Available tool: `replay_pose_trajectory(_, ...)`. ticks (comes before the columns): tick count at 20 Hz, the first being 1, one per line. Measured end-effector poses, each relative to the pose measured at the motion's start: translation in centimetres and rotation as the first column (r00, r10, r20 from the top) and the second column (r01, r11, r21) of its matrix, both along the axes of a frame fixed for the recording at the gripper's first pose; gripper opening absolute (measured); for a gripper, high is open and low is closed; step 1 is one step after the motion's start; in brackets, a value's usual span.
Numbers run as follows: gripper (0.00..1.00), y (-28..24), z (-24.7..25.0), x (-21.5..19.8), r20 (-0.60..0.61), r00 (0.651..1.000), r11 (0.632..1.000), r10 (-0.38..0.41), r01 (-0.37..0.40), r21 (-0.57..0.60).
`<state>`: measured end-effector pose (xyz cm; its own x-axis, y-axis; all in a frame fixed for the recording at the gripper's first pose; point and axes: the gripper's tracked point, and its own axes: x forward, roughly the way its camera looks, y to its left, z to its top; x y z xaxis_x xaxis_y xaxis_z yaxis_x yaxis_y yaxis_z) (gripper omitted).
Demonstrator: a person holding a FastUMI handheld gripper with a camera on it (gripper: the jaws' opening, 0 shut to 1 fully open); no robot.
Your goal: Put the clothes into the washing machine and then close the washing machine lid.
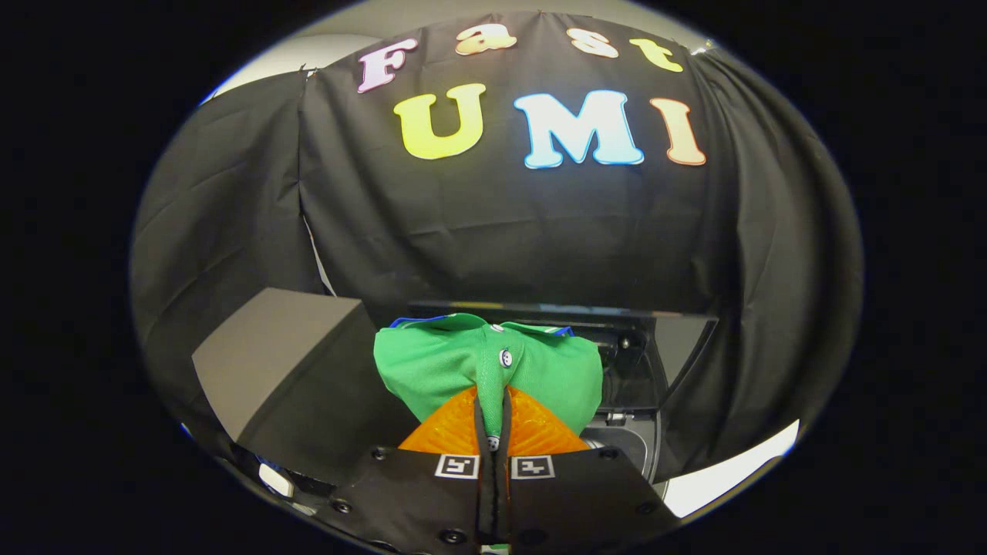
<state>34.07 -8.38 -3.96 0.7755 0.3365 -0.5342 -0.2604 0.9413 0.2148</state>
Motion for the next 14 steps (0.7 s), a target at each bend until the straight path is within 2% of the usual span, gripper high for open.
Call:
replay_pose_trajectory(8,0.01,-1.5,-7.5,0.4,-0.109,0.993,0.997,-0.054,0.049,-0.052)
replay_pose_trajectory(14,0.01,-3.1,-13.9,1.3,-0.250,0.958,0.990,-0.141,0.133,-0.049)
